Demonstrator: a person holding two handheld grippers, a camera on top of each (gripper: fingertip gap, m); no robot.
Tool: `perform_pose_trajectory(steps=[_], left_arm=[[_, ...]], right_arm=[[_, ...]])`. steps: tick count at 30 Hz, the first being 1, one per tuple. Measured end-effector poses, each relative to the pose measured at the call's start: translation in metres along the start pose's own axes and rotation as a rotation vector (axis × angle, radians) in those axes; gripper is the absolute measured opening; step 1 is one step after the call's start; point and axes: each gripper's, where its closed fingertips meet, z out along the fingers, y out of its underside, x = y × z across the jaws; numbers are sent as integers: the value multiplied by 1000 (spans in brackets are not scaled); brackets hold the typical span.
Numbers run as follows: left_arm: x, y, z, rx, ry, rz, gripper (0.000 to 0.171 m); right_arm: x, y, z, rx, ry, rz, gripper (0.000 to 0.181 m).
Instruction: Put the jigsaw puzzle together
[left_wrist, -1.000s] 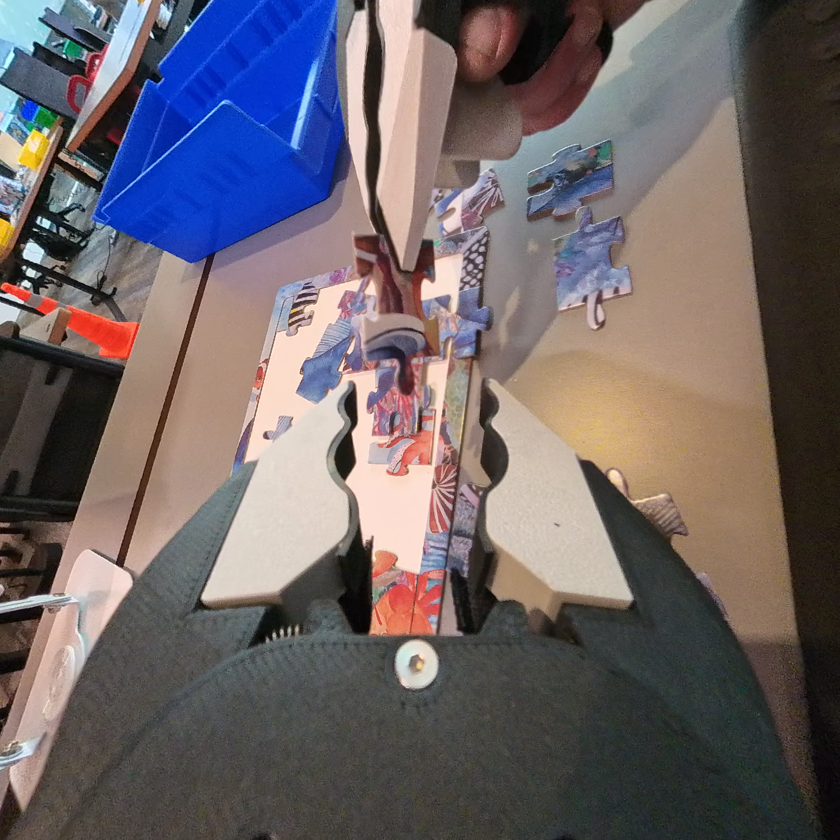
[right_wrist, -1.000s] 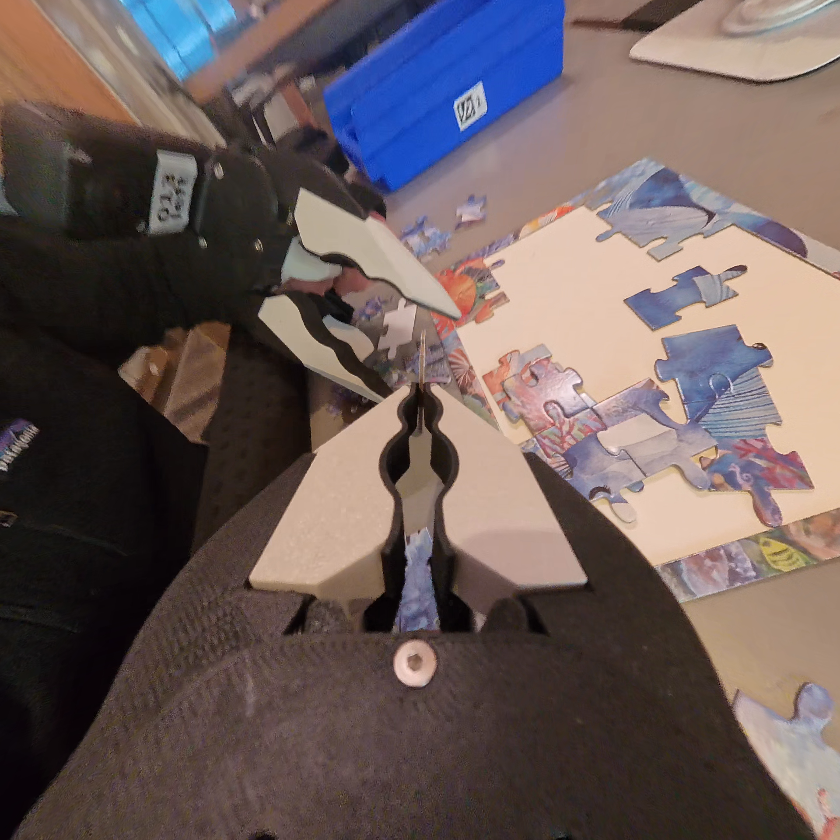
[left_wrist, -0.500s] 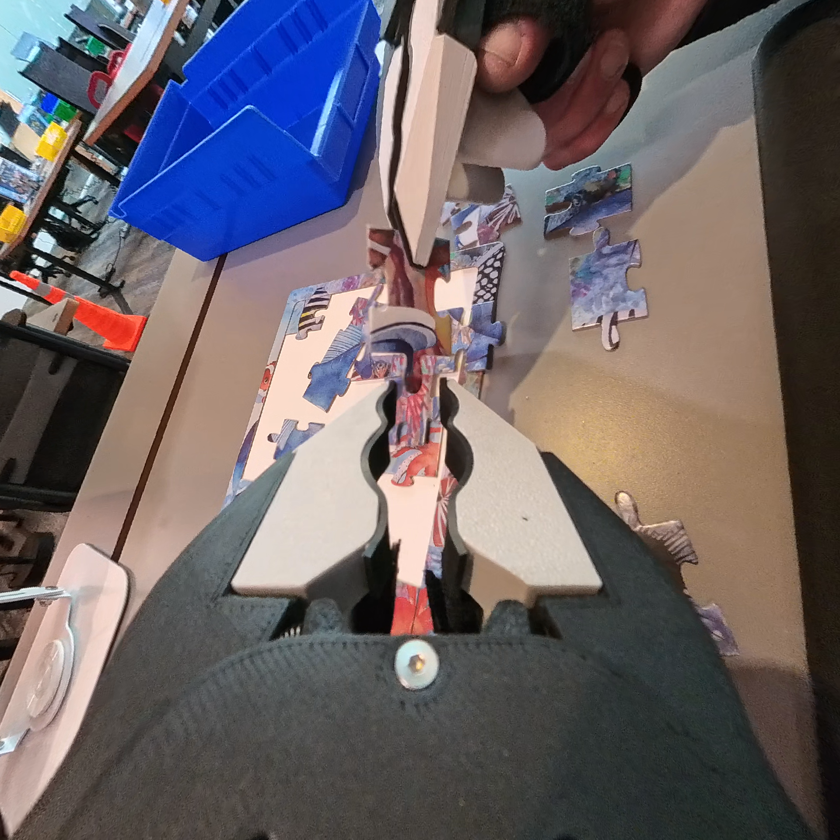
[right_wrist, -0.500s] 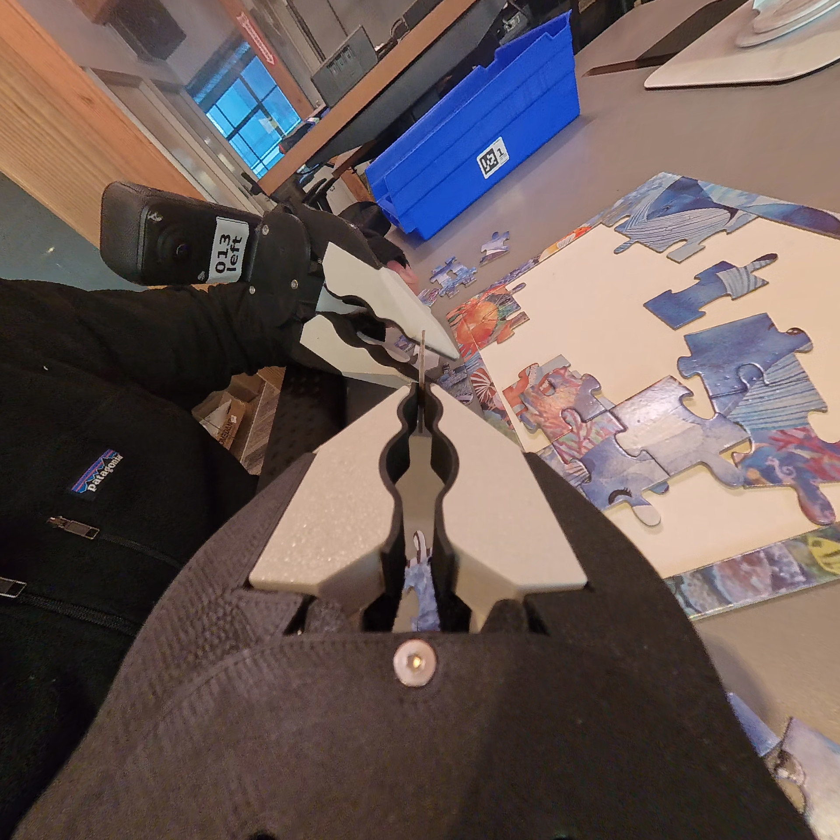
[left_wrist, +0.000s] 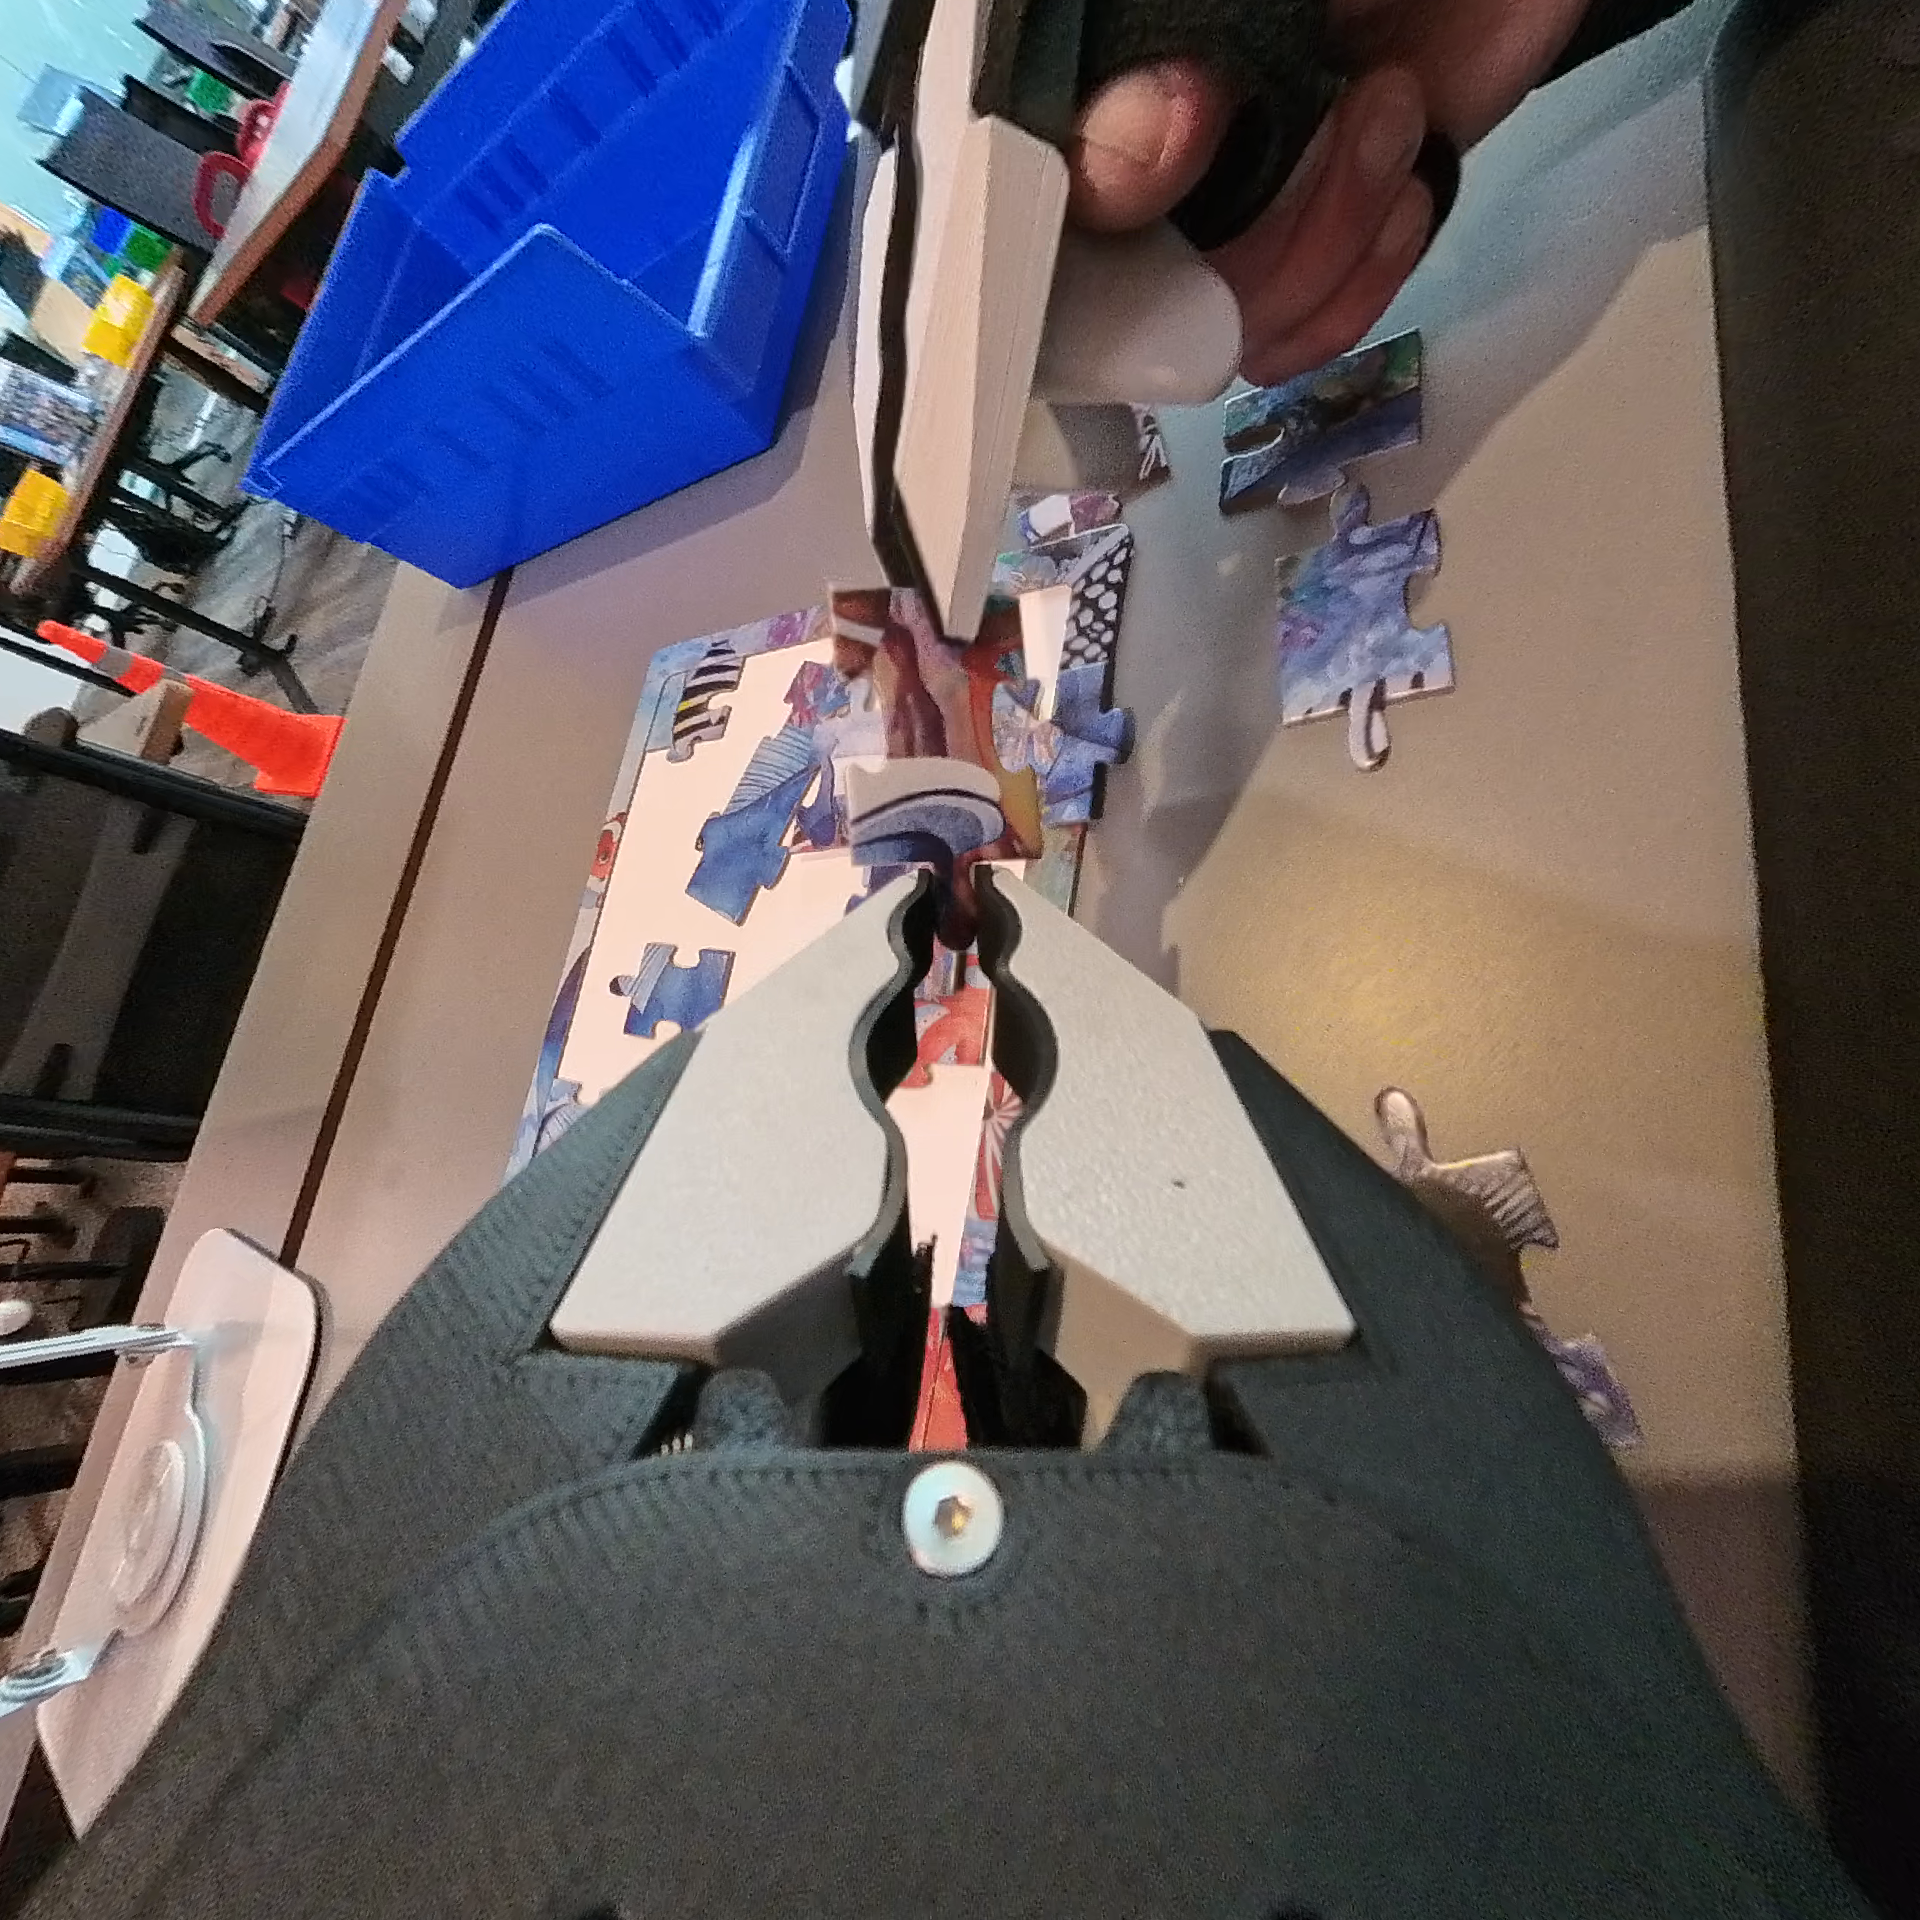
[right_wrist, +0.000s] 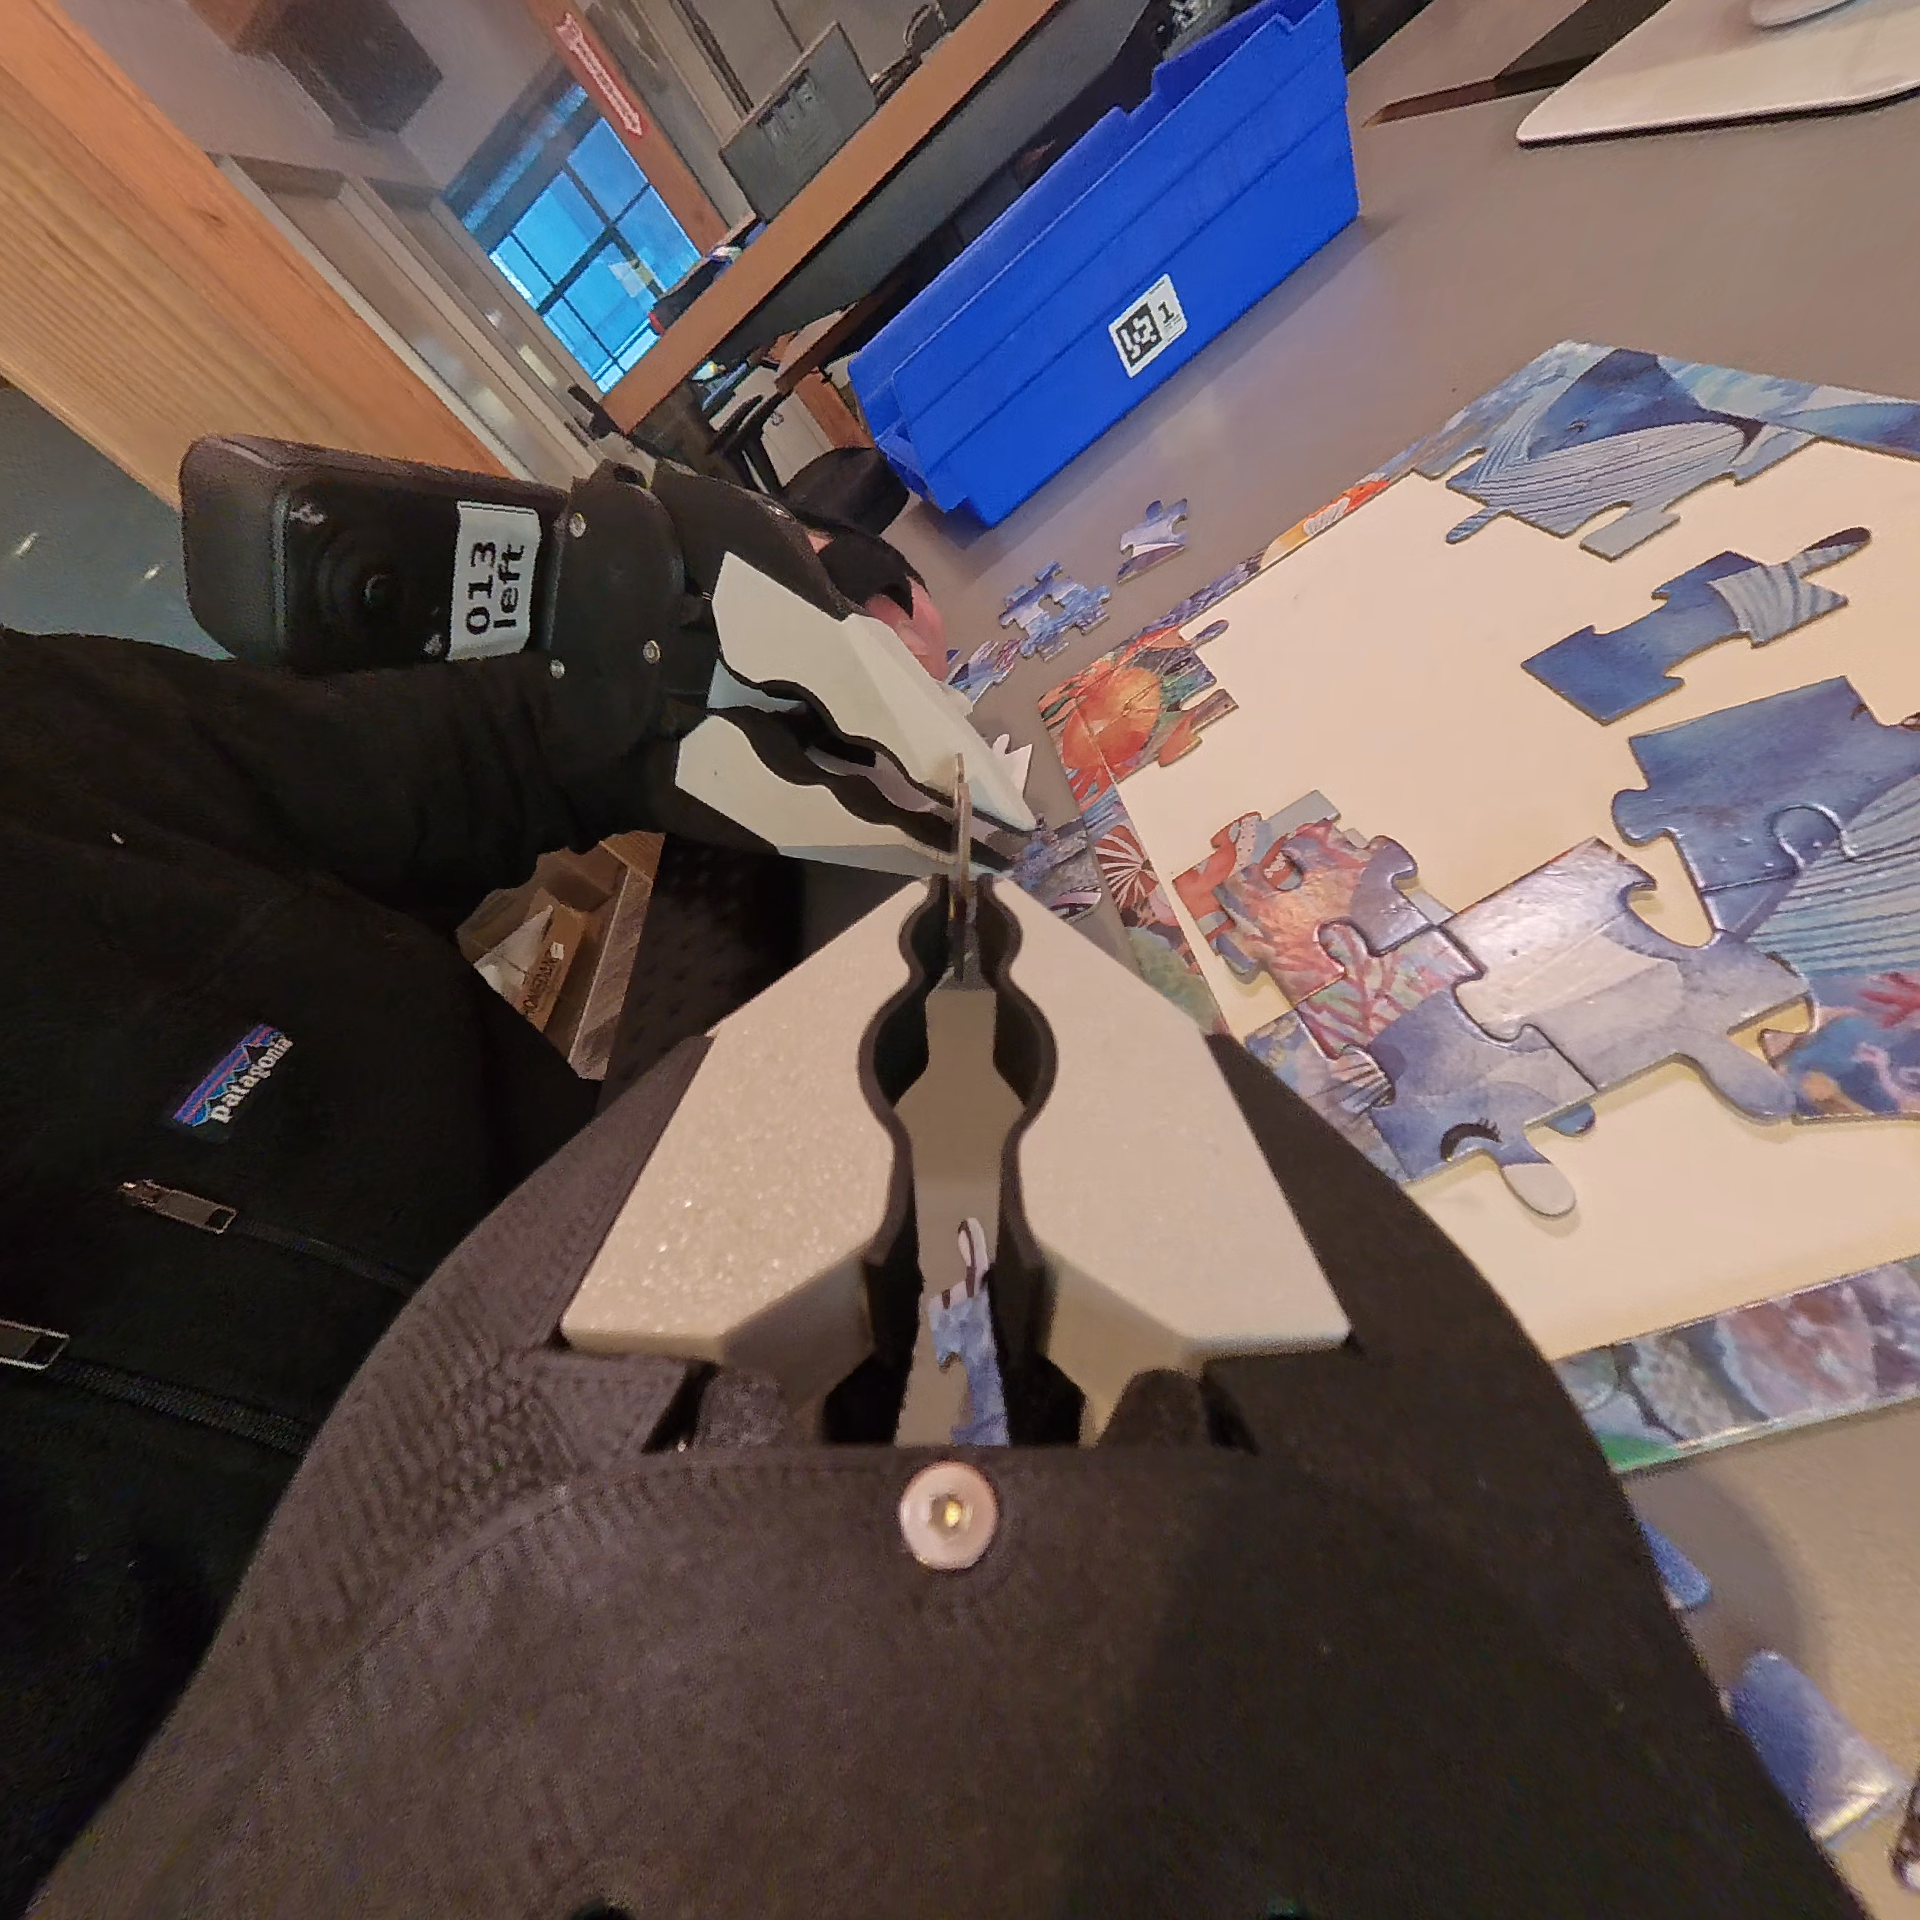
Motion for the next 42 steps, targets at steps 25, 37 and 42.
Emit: perform_pose_trajectory(steps=[25,37,42], left_arm=[[-1,5,-23,-119,90,351,16],[-28,128,-57,-391,359,-347,62],[-13,141,-56,-416,428,-404,62]], right_arm=[[-19,9,11,-177,88,-256,0],[15,-31,25,-125,178,-126,0],[31,-28,48,-143,192,-30,0]])
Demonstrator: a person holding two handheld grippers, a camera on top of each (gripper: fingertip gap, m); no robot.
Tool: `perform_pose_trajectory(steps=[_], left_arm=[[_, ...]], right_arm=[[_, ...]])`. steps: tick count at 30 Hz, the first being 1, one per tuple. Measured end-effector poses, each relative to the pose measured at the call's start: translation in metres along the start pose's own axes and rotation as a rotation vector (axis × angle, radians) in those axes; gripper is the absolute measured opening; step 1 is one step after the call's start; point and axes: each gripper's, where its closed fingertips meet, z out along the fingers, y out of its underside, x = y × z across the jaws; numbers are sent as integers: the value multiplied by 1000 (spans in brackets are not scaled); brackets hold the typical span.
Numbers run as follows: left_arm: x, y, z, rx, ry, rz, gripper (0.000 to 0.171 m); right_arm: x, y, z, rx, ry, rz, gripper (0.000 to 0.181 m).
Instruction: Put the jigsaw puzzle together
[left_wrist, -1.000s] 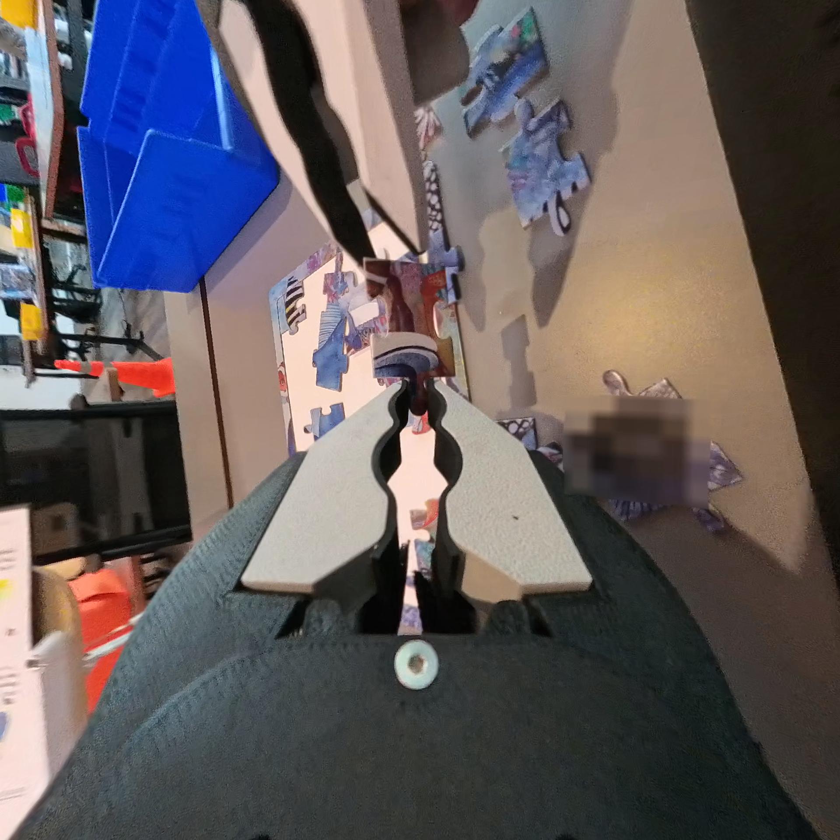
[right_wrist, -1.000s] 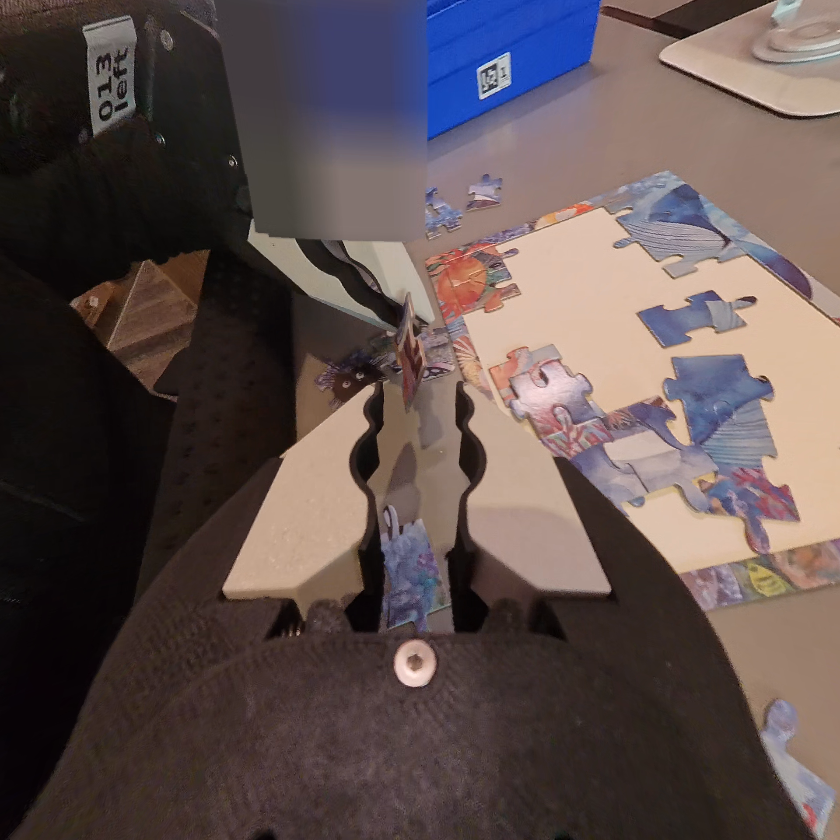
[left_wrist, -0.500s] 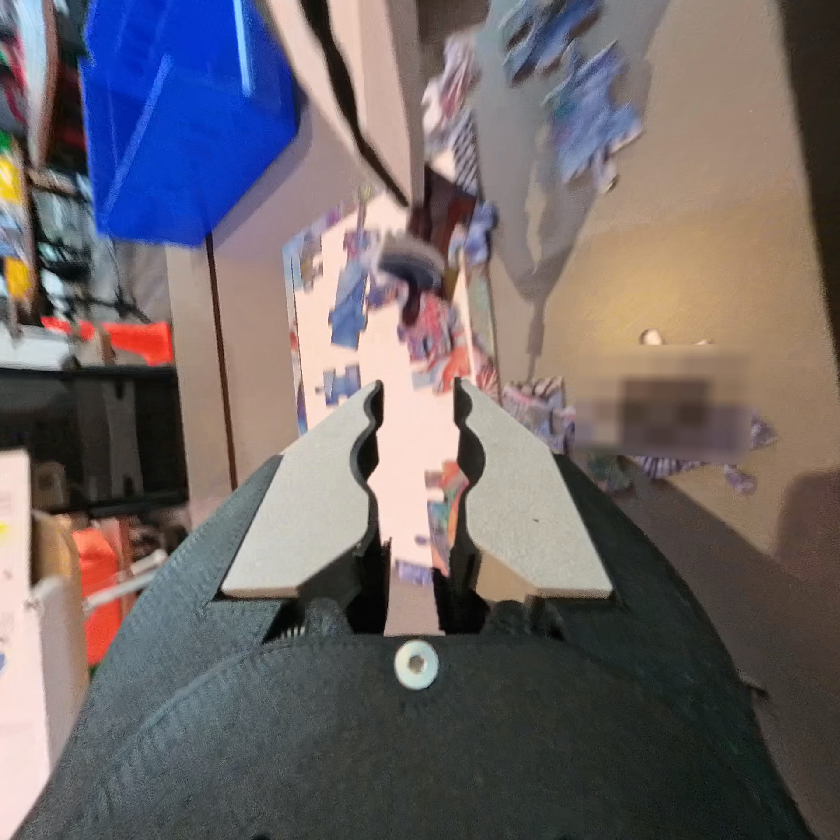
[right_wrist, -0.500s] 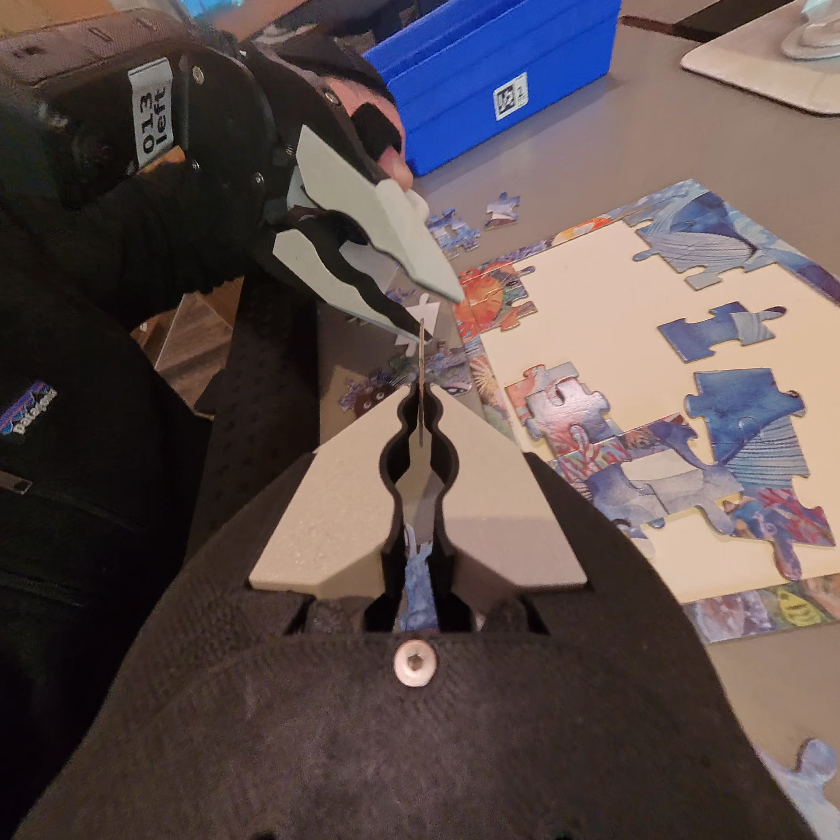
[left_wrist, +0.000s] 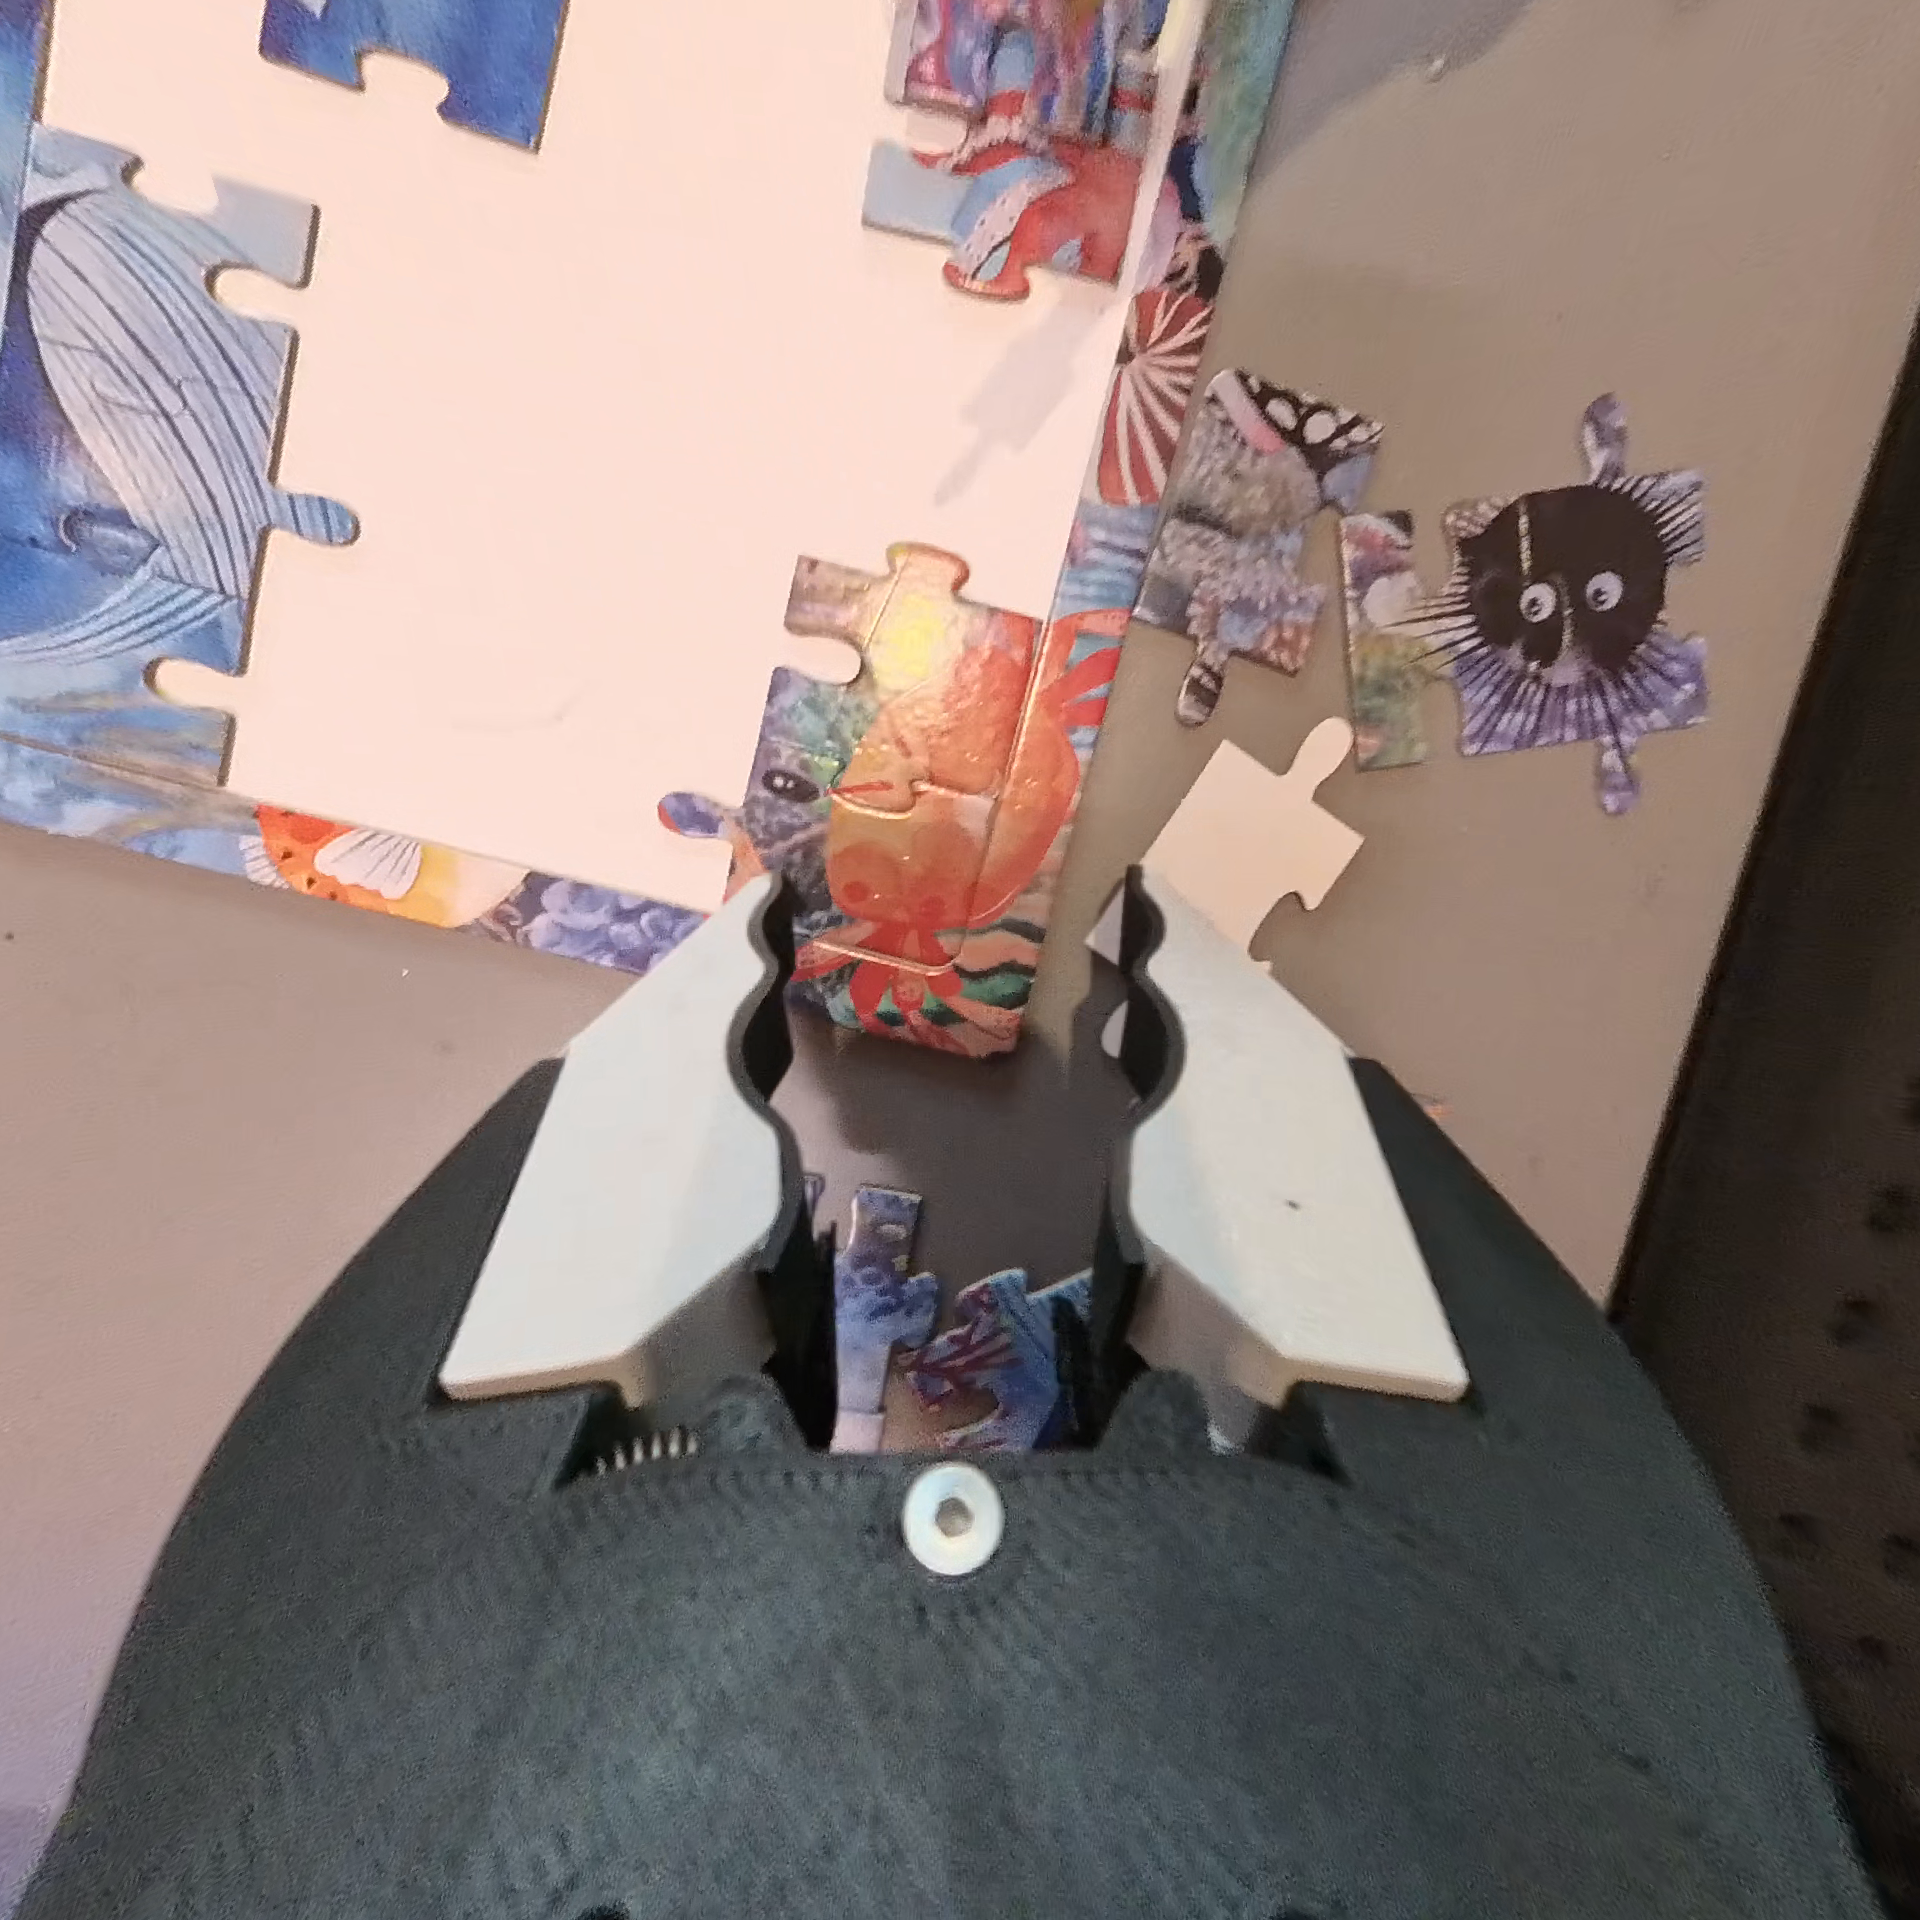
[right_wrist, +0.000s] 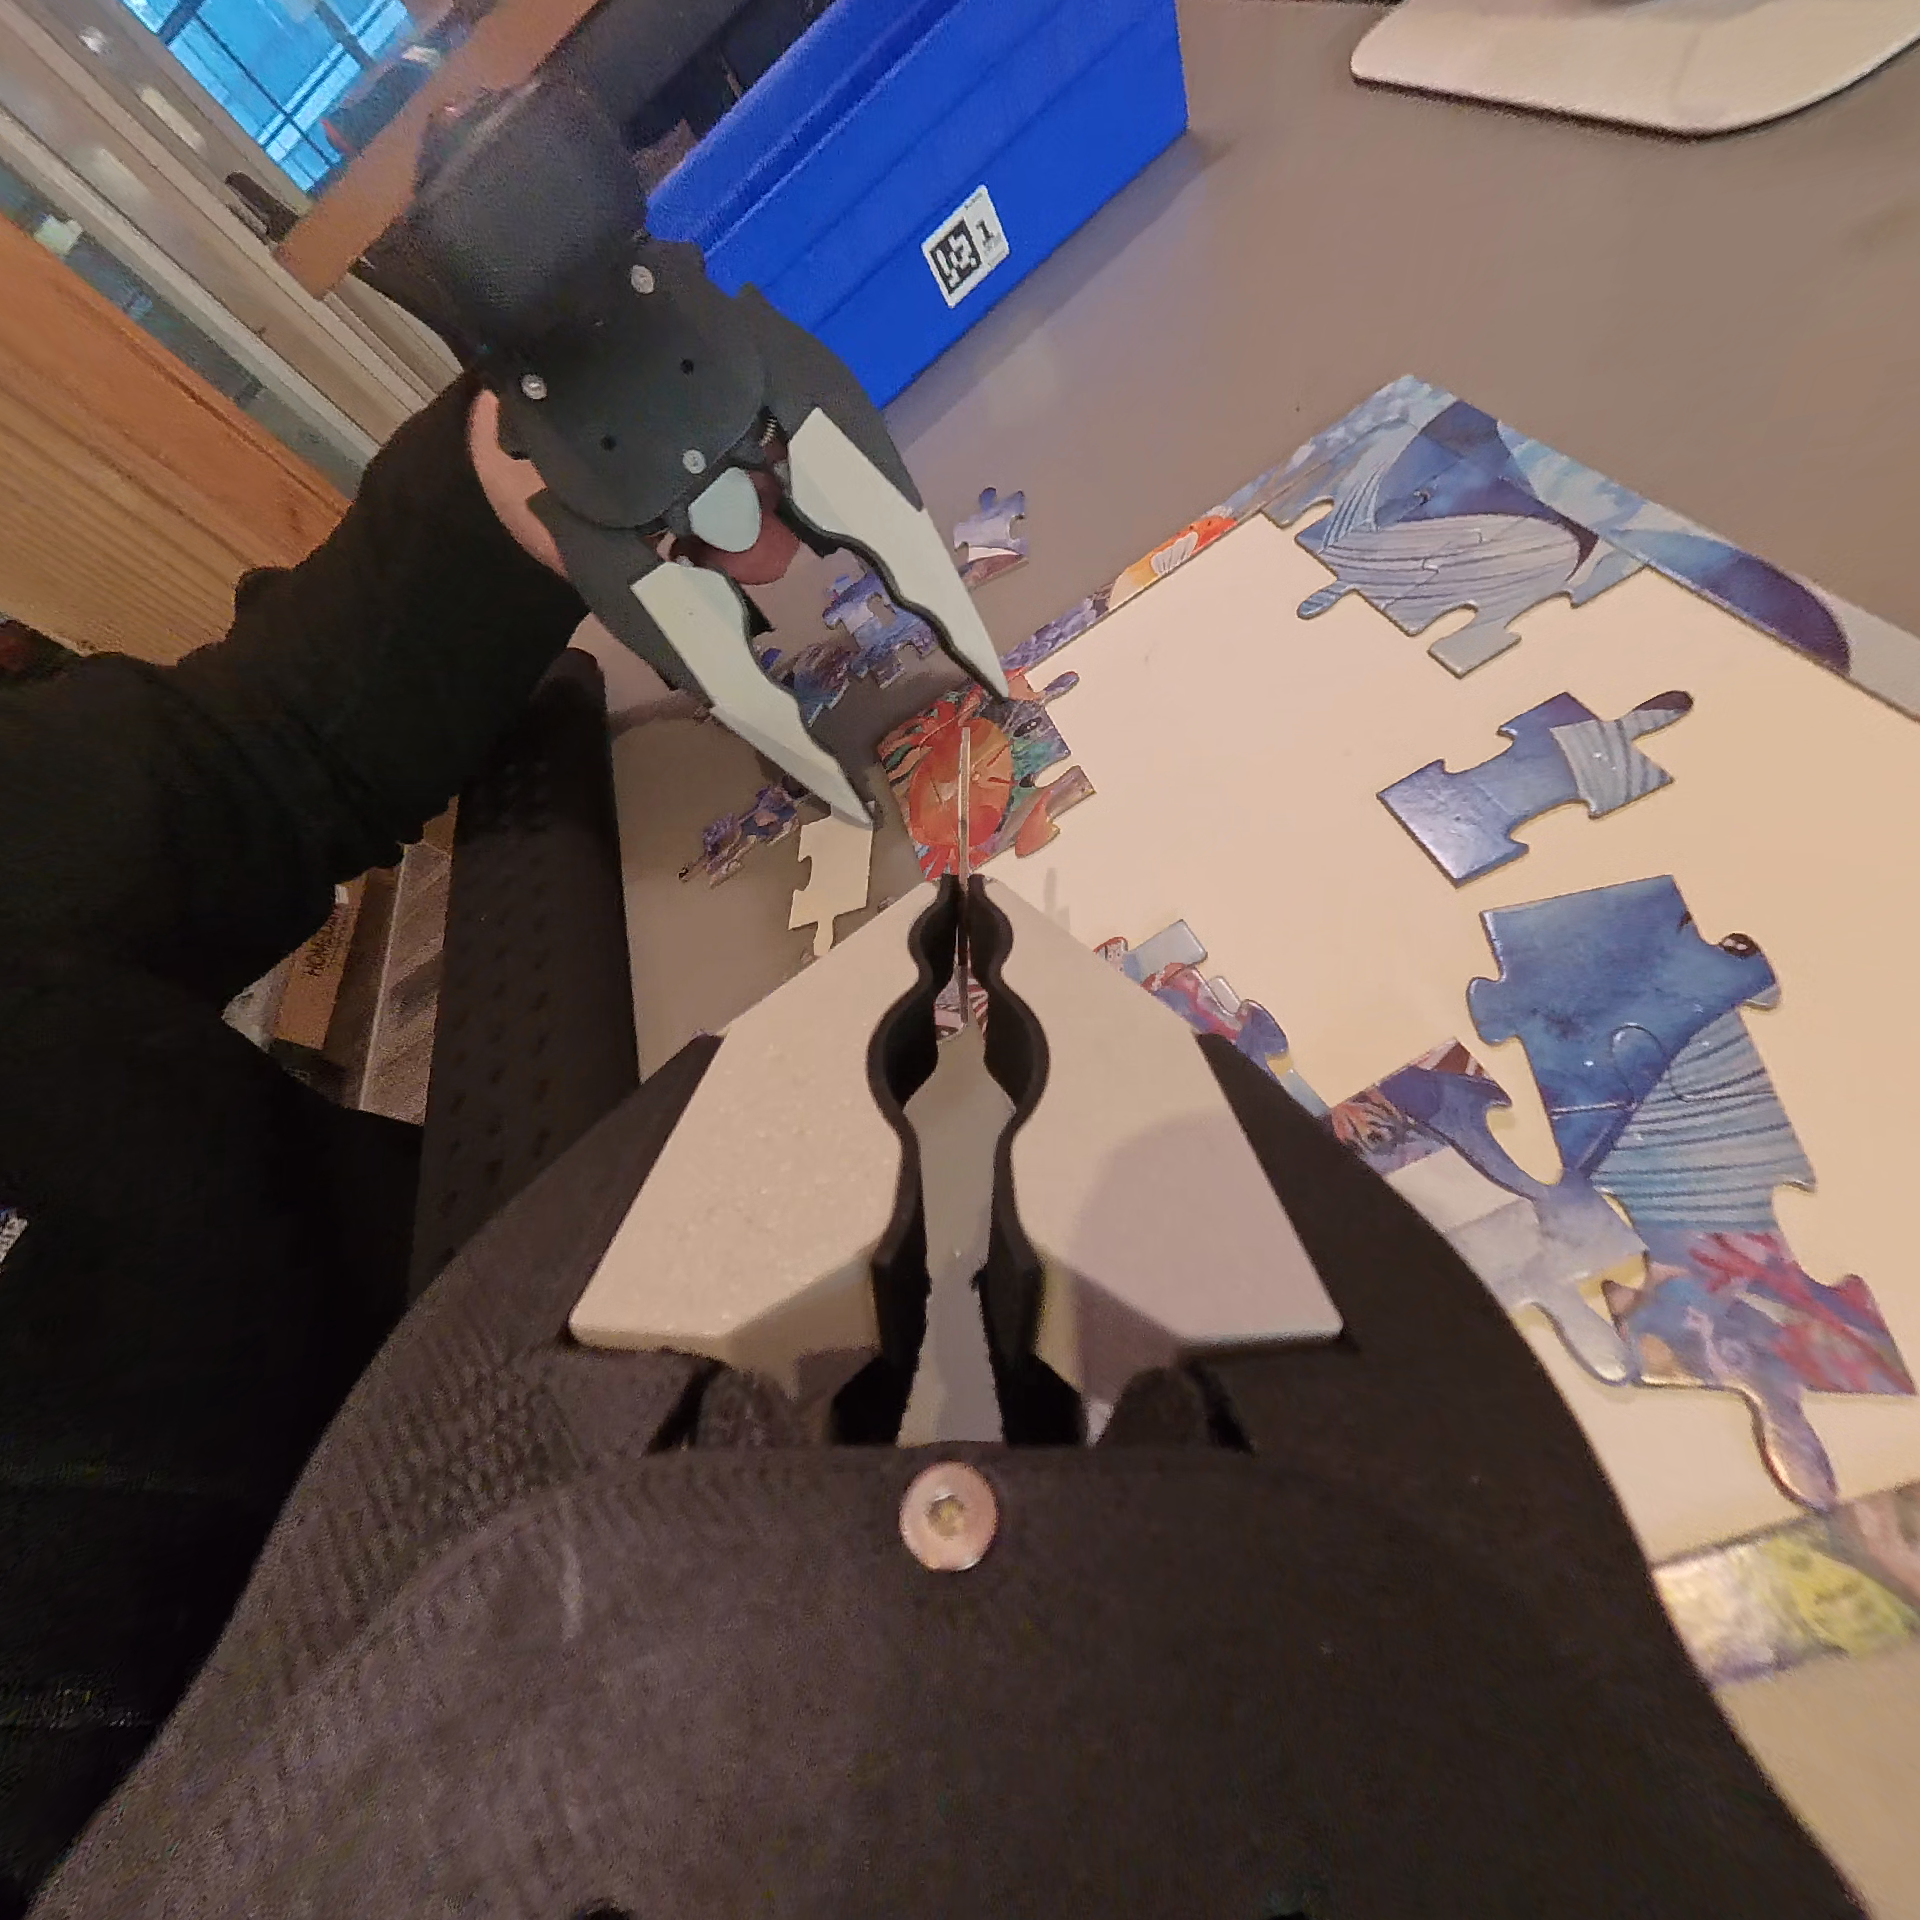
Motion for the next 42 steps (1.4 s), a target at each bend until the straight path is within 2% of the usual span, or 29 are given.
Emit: perform_pose_trajectory(steps=[12,15,21,27,35,42], left_arm=[[17,-2,2,24,-10,4,69],[25,-4,3,22,-8,23,70],[22,-4,1,46,4,23,56],[17,-19,0,94,-34,63,59],[17,-15,7,97,-17,65,59],[21,-25,7,129,-10,90,56]], right_arm=[[19,2,30,-28,66,113,0],[21,7,39,-55,112,101,0],[30,19,56,-115,210,83,0],[33,26,53,-203,302,-18,0],[28,30,46,-243,242,56,0],[12,17,59,-103,171,172,0]])
